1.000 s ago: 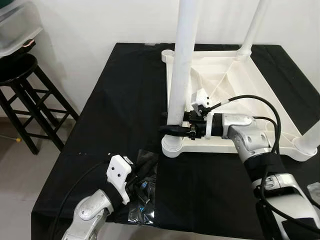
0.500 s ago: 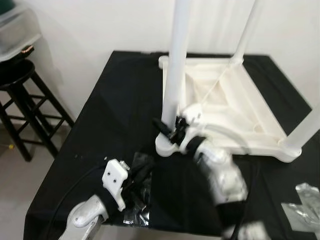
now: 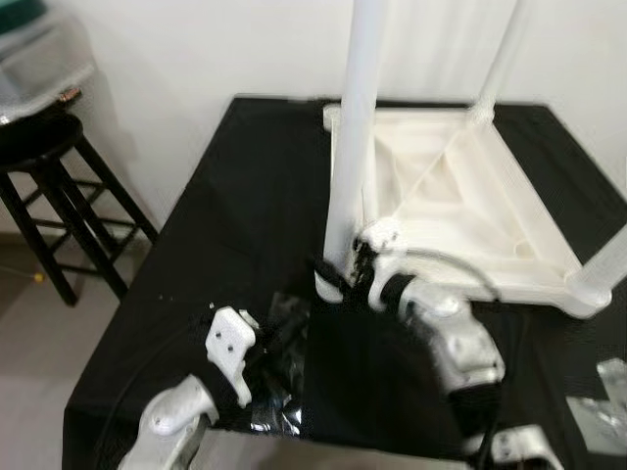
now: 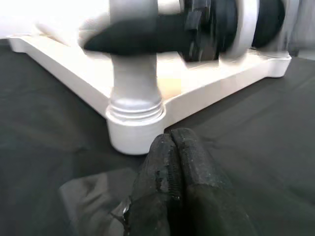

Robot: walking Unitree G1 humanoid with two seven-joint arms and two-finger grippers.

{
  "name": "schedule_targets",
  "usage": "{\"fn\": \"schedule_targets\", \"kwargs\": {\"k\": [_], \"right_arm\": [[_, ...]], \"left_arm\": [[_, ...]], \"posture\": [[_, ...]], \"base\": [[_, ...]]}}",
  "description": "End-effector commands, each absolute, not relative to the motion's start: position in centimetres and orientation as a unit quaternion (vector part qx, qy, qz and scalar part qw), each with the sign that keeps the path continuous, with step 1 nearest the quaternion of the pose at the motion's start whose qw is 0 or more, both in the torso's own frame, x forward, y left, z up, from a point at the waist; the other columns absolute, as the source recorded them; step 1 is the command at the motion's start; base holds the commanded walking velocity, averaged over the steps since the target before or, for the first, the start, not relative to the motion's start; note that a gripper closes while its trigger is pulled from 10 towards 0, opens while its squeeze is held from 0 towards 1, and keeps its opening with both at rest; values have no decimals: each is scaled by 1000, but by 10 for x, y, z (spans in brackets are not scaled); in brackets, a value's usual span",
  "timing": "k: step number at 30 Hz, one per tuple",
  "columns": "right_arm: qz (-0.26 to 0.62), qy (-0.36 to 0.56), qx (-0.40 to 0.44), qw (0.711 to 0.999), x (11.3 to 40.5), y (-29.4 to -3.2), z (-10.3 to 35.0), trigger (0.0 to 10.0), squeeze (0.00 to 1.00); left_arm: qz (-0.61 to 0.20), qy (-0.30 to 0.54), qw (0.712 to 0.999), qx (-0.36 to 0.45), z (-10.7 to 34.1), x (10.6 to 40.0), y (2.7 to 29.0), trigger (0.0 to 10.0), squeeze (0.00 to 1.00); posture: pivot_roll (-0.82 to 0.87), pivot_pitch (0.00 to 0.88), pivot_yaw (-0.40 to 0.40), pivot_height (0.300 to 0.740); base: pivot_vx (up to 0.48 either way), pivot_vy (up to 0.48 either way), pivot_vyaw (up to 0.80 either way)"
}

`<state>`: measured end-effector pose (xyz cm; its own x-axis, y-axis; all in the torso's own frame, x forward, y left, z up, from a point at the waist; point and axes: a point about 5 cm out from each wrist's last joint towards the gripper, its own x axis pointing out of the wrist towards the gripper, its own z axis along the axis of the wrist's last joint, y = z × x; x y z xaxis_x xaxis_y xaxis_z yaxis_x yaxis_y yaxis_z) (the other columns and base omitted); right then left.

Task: Building children table

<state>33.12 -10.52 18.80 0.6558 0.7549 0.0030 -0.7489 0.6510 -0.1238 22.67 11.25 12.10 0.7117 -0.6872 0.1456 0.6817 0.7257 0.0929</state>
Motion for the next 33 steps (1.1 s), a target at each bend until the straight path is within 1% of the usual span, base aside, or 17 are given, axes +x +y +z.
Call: {"fn": "schedule_targets", "kwargs": {"k": [1,2,4,5,6,7,8,9,10,13,14,15,20,29,31,32,33], "right_arm": [[489,-53,-92,866,326,-97,201,10000,0],[489,-53,-92,866,326,-97,201,10000,0],[528,-48,-120,840,324,-99,205,10000,0],[528,-48,-120,840,324,-99,205,10000,0],[543,-44,-129,829,325,-101,206,10000,0],[543,-44,-129,829,325,-101,206,10000,0],[558,-37,-134,818,327,-103,205,10000,0],[558,-37,-134,818,327,-103,205,10000,0],[572,-28,-132,809,331,-106,205,10000,0],[572,-28,-132,809,331,-106,205,10000,0],[583,-16,-121,804,337,-108,204,10000,0],[587,-10,-115,801,344,-111,204,0,0],[595,-8,-96,798,351,-115,208,0,0],[596,-4,-101,796,348,-121,203,0,0],[583,-6,-94,807,340,-126,194,0,0],[583,-6,-94,807,340,-126,194,0,0],[561,-10,-97,822,337,-126,188,0,0]], "left_arm": [[-371,-75,925,13,116,225,112,10000,0],[-371,-75,925,13,116,225,112,10000,0],[-371,-75,925,13,116,225,111,10000,0],[-371,-75,925,13,116,225,111,10000,0],[-371,-75,925,13,116,225,111,10000,0],[-371,-75,925,13,116,225,111,10000,0],[-370,-75,926,14,116,225,111,10000,0],[-370,-75,926,14,116,225,111,10000,0],[-370,-75,926,14,116,225,111,10000,0],[-370,-75,926,14,116,225,111,10000,0],[-369,-75,926,15,116,225,111,10000,0],[-369,-75,926,15,116,224,111,10000,0],[-369,-74,926,16,115,224,111,10000,0],[-370,-73,926,16,115,223,112,10000,0],[-371,-73,926,16,115,223,112,10000,0],[-371,-73,926,16,115,223,112,10000,0],[-371,-73,926,15,116,223,112,10000,0]], "posture": [[-9,121,-6,740],[-9,121,-6,740],[-5,120,-10,740],[-5,120,-10,740],[-2,120,-13,740],[-2,120,-13,740],[4,119,-14,740],[4,119,-14,740],[9,120,-15,740],[9,120,-15,740],[9,120,-15,740],[9,120,-15,740],[15,121,-13,740],[13,122,-10,740],[8,129,-6,740],[8,129,-6,740],[7,131,-5,740]], "base": [[0,0,0],[0,0,0],[0,0,0],[0,0,0],[0,0,0],[0,0,0],[0,0,0],[0,0,0],[0,0,0],[0,0,0],[0,0,0],[0,0,0],[0,0,0],[0,0,0],[0,0,0],[0,0,0],[0,0,0]]}}
